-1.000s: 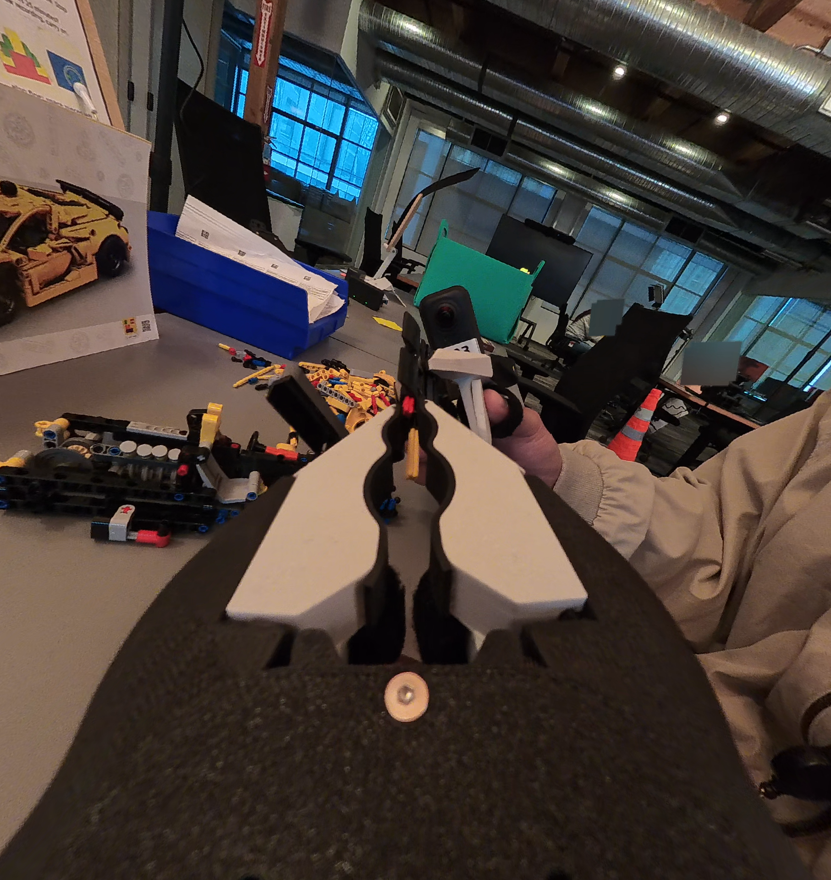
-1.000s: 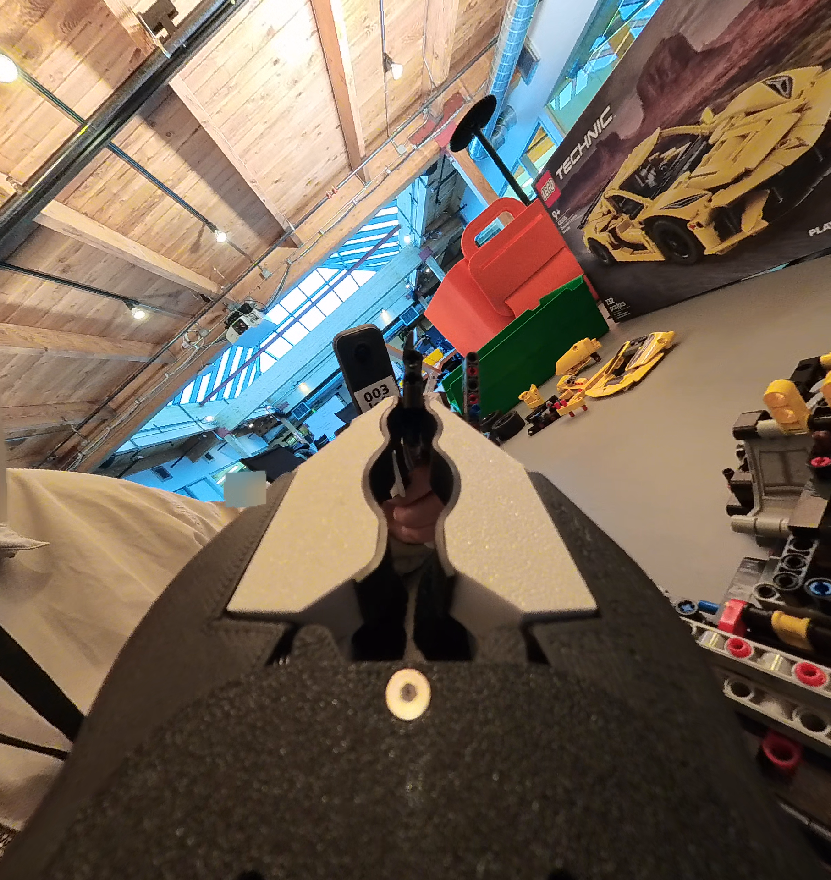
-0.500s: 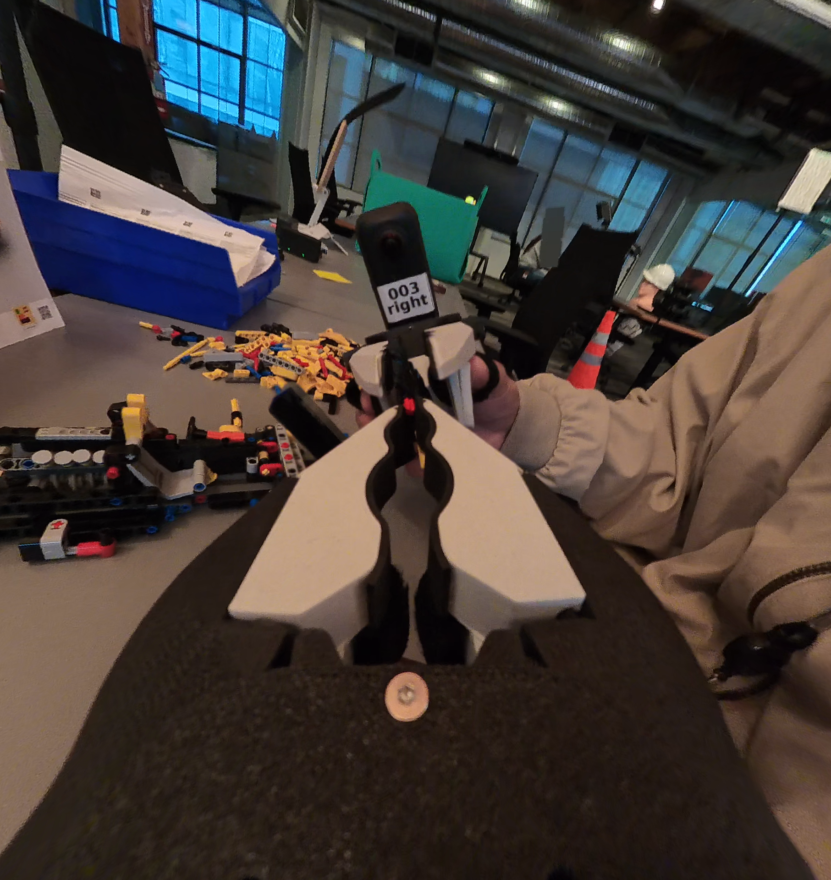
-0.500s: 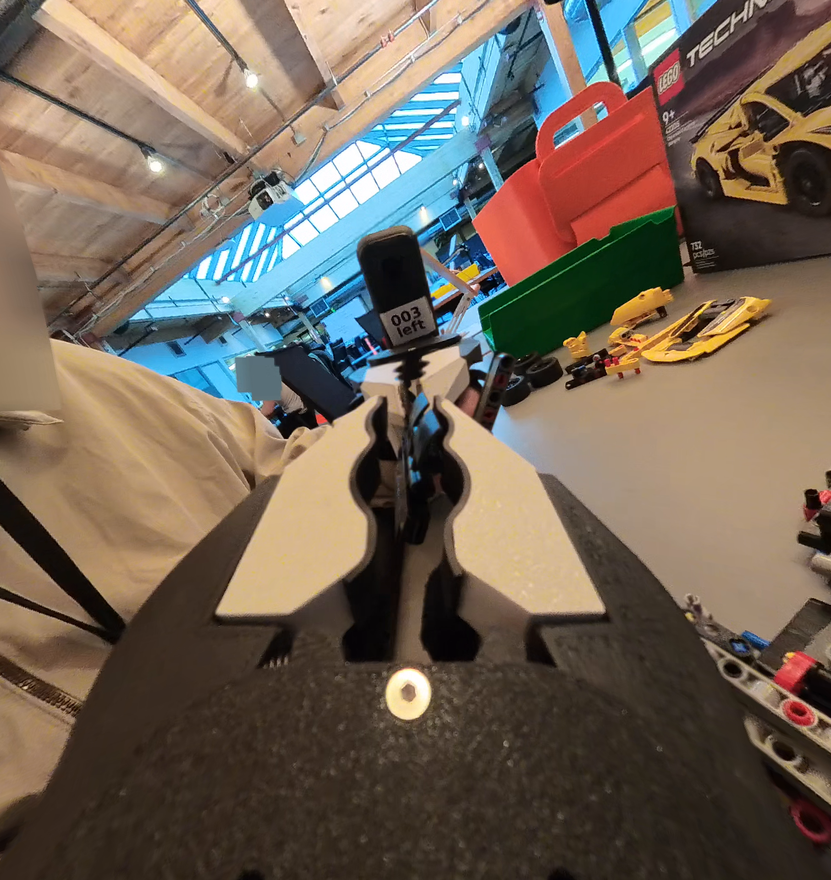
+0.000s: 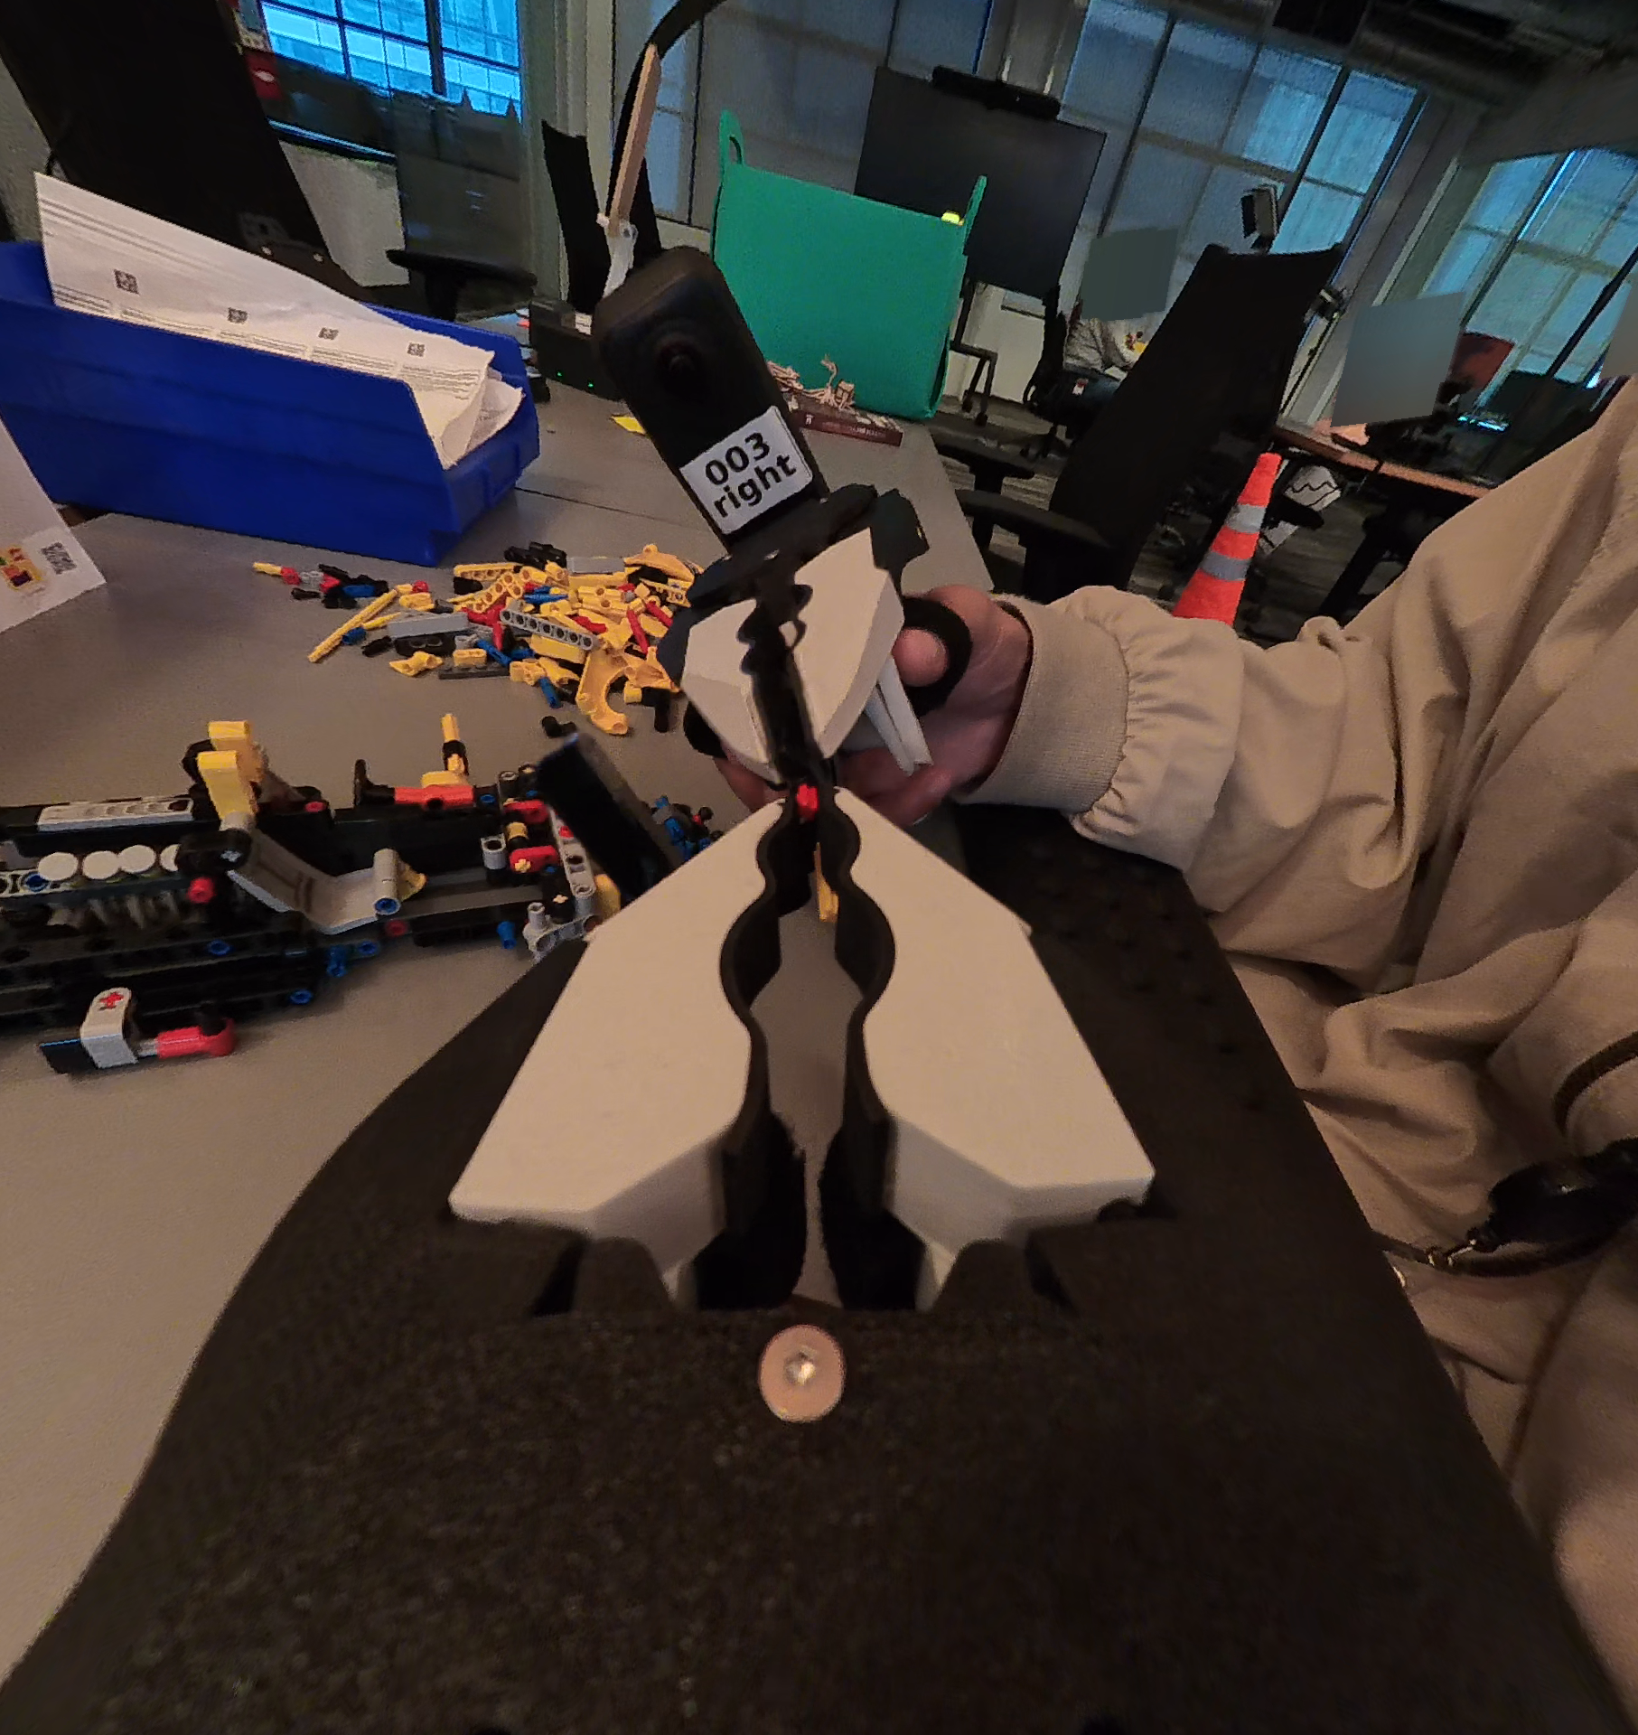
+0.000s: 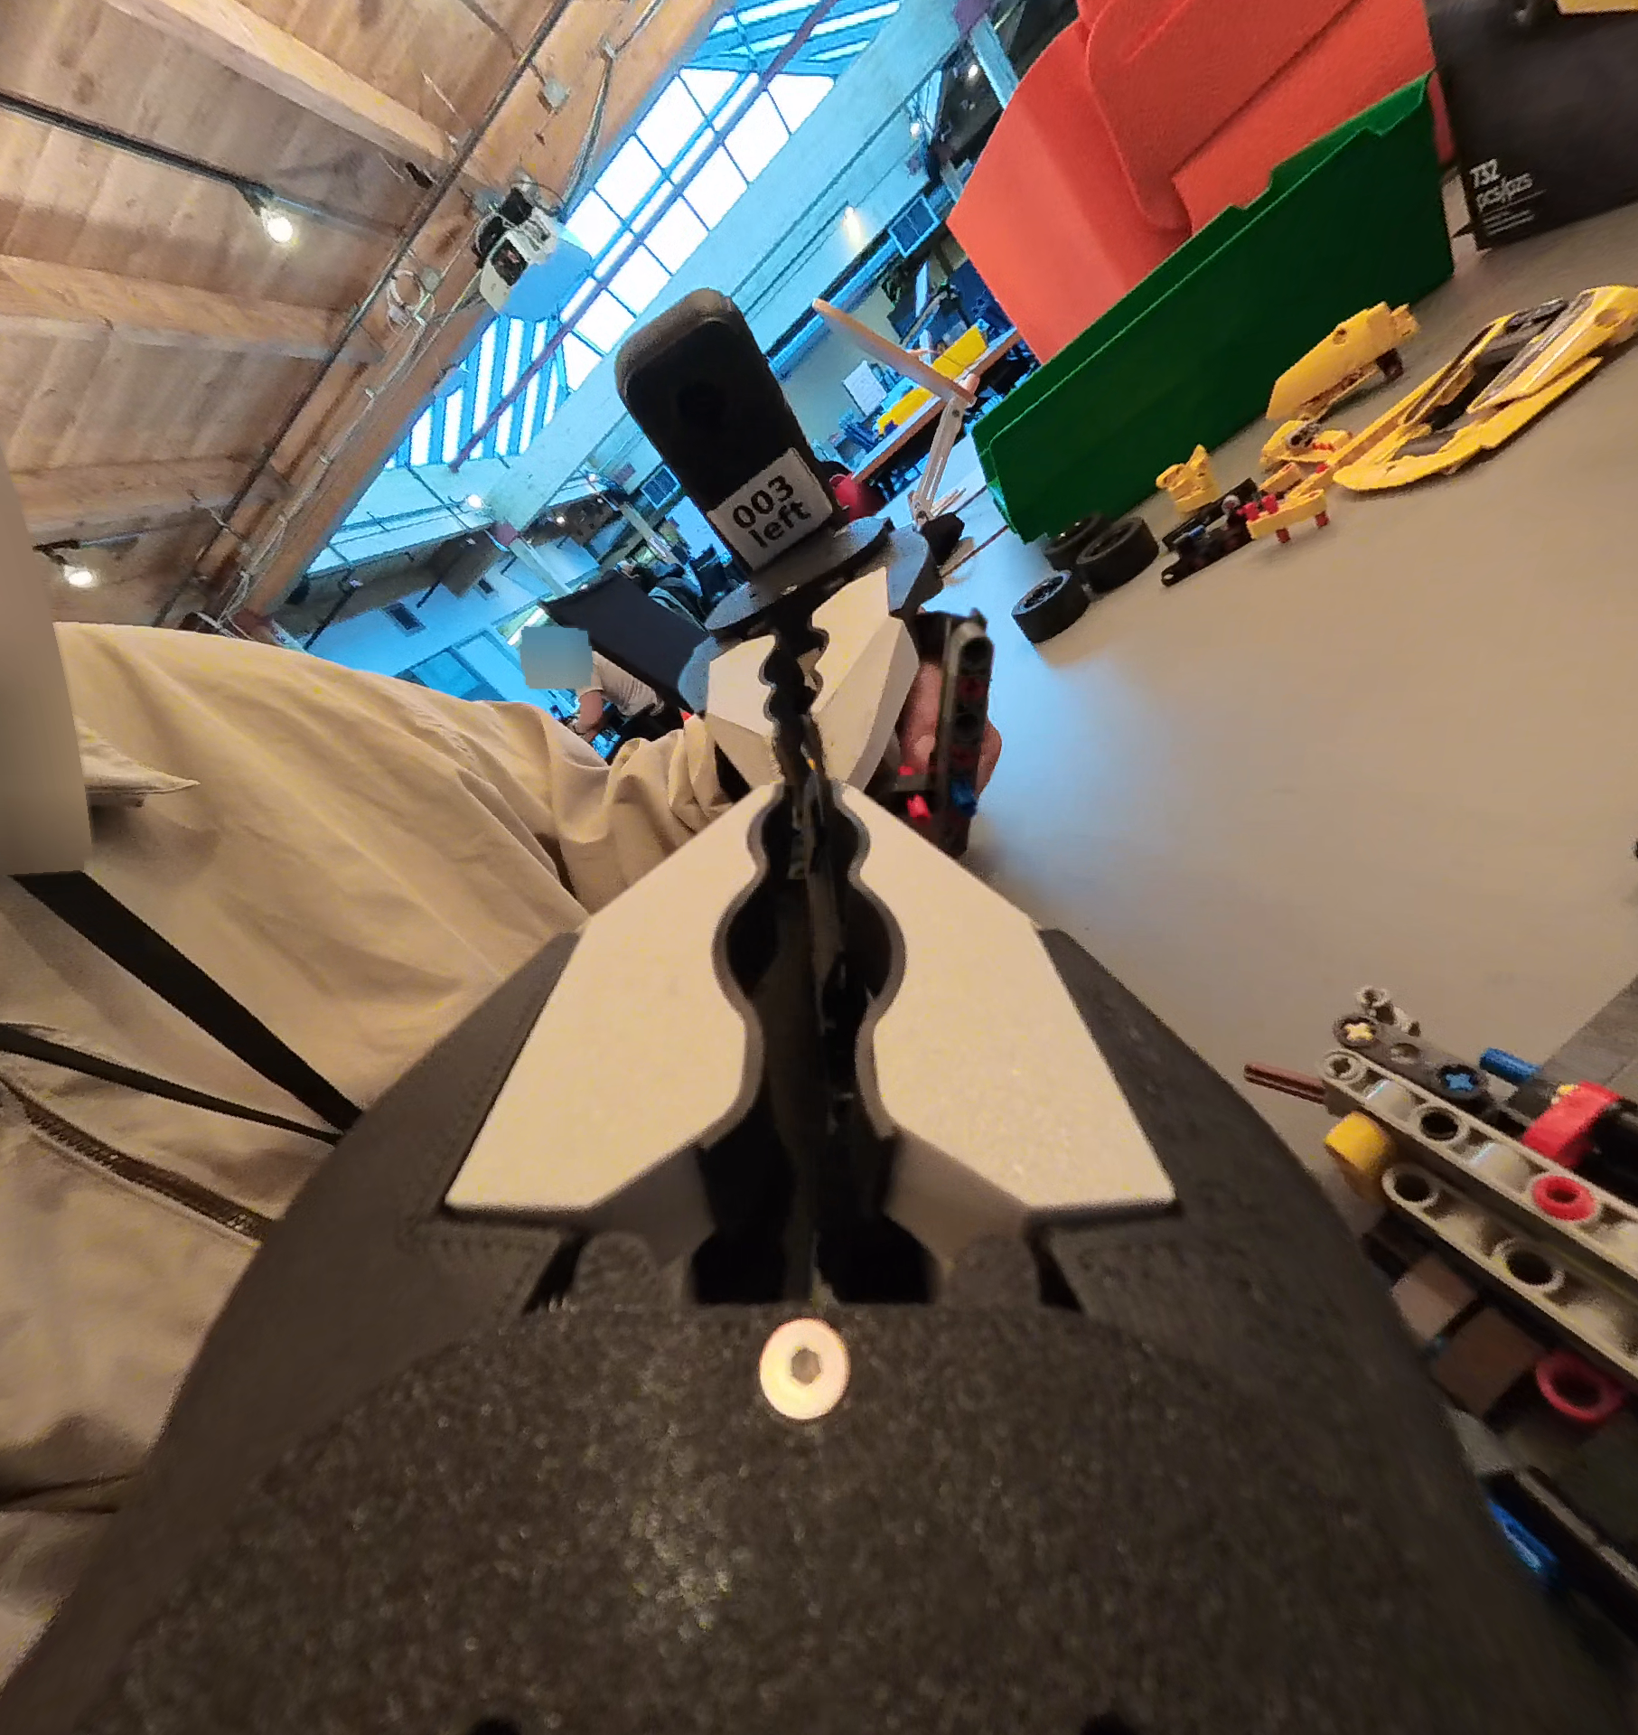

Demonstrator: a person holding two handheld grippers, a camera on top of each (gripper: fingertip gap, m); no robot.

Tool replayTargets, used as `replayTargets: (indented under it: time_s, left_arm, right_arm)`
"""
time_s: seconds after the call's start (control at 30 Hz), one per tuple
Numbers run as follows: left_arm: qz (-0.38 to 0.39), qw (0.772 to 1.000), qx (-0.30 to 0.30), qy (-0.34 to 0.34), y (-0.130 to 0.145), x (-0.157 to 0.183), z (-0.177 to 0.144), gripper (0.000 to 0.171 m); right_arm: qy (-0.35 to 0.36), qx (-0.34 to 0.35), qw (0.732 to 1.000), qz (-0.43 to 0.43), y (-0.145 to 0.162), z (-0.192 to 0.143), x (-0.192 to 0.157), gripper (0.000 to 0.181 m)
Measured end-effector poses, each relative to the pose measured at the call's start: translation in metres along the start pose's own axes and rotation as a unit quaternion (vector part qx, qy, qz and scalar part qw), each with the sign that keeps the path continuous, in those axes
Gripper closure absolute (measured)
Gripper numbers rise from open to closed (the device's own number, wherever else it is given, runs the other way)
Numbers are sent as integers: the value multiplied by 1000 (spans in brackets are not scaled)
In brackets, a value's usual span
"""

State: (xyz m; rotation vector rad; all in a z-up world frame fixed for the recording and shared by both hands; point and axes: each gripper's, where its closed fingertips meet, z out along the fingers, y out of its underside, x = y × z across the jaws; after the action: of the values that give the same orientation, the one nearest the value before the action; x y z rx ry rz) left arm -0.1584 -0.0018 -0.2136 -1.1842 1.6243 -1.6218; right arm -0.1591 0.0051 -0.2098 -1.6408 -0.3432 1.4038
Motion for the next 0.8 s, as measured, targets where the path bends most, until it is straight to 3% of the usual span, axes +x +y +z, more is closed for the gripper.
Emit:
replayTargets:
  time_s: [0.2, 0.4, 0.8]
  left_arm:
    - [4, 1000, -5, -3, 3, -2, -1, 169]
    - [-1, 1000, -5, 2, 3, 0, 0, 168]
    - [42, 999, -5, 20, 0, 10, -7, 170]
  right_arm:
    - [29, -6, 1000, -4, 1, -4, 13, 159]
    - [7, -36, 999, -7, 11, 2, 4, 175]
    - [13, -60, 994, -92, 14, 6, -7, 176]
